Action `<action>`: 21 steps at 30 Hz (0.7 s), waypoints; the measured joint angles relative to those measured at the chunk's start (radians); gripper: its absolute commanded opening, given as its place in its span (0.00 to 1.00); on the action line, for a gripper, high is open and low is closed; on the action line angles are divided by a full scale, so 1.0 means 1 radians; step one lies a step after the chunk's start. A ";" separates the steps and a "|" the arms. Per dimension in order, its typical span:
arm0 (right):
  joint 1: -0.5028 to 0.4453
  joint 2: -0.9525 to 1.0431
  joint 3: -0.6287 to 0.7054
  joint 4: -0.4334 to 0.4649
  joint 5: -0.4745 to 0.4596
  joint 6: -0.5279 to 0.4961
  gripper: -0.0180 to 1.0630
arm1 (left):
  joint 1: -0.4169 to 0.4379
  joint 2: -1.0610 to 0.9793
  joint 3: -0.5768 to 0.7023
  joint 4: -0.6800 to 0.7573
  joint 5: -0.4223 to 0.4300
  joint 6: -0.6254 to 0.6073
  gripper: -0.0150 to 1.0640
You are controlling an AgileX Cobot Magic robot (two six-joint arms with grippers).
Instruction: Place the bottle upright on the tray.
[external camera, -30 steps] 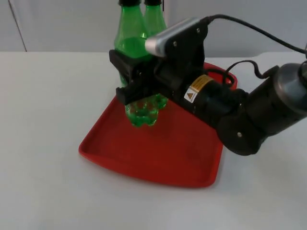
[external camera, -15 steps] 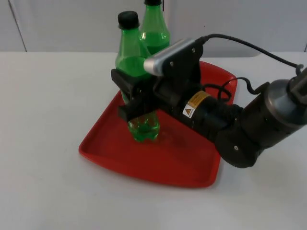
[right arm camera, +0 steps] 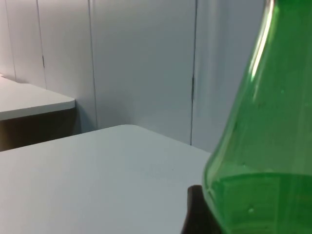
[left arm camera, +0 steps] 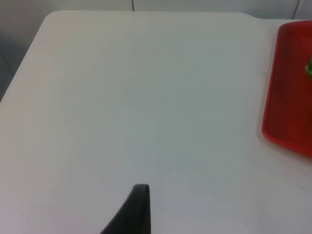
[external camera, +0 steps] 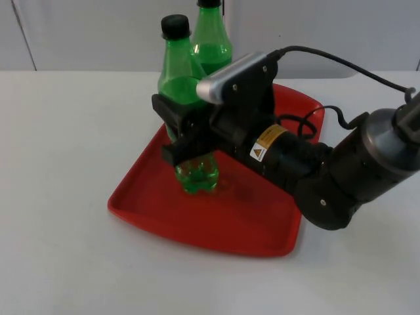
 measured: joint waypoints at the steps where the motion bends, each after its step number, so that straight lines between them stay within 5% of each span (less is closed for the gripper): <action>1: 0.000 0.000 0.000 0.000 0.000 -0.008 0.09 | 0.000 0.000 0.000 0.000 0.000 0.000 0.99; 5: 0.000 0.000 0.000 0.000 0.002 -0.014 0.24 | 0.000 0.000 0.000 0.000 0.000 0.000 0.99; 9: 0.000 0.000 0.000 0.000 0.019 -0.017 0.52 | 0.000 0.000 0.000 0.000 0.000 0.000 0.99; 21: 0.000 0.000 0.000 0.000 0.026 -0.018 0.58 | 0.000 0.000 0.000 0.000 0.000 0.000 0.99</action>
